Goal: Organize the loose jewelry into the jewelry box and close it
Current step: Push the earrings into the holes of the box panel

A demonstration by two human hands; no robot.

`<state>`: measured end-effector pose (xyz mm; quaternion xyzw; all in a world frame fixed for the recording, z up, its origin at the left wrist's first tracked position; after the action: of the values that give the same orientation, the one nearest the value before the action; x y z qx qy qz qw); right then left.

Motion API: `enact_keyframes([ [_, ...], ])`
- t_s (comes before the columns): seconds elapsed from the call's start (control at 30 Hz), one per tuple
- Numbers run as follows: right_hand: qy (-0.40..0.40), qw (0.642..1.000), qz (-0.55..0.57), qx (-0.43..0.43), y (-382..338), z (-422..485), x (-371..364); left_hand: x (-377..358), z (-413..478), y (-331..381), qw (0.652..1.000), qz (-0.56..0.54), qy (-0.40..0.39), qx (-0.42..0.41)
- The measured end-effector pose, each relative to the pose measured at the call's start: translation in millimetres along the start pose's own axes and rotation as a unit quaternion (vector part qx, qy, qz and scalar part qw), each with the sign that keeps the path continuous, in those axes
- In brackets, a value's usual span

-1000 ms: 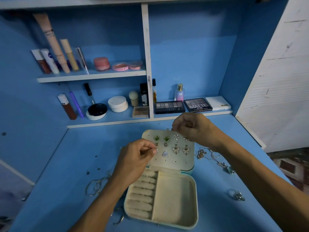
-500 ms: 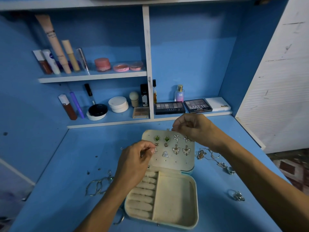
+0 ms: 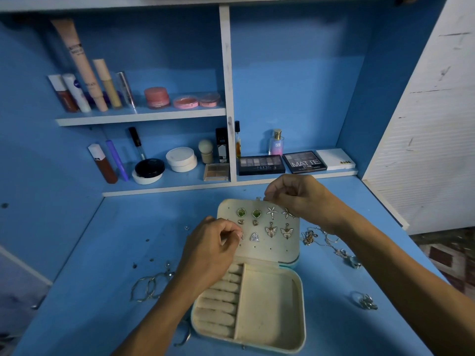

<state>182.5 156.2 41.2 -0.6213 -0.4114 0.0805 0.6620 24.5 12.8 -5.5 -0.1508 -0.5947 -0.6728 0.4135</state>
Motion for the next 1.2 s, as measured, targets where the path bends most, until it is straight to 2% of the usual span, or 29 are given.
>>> enact_keyframes([
  [0.23, 0.0, 1.0, -0.009, -0.008, 1.0, 0.6, -0.3, -1.5, 0.3, 3.6, 0.999, 0.027, 0.029, -0.006],
  [0.4, -0.001, 1.0, 0.012, -0.003, -0.8, -1.7, 0.4, -1.0, -1.0, -4.0, 1.0, 0.023, 0.005, -0.009],
  [0.7, -0.006, 1.0, 0.013, 0.003, -3.1, -3.4, 0.8, -1.8, -7.3, -11.3, 0.998, -0.028, 0.046, -0.037],
  [0.93, -0.014, 1.0, 0.018, 0.008, -4.3, -4.7, 0.9, -2.9, -6.8, -13.6, 0.997, 0.005, 0.045, -0.056],
  [1.2, -0.021, 0.999, 0.045, -0.006, -4.6, -7.6, 2.5, -6.0, -12.0, -6.2, 0.987, 0.02, 0.133, -0.082],
])
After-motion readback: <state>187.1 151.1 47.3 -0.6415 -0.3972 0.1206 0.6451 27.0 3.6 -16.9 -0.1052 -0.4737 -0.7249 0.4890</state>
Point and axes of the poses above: each hand's wrist, its own z-axis towards the middle knuckle, its own x-axis out of the back of the hand, y = z × x, the point moved 4 cm from there along z, towards the middle knuckle, and after that the axes turned 9 degrees about -x, right-handed, at the moved point
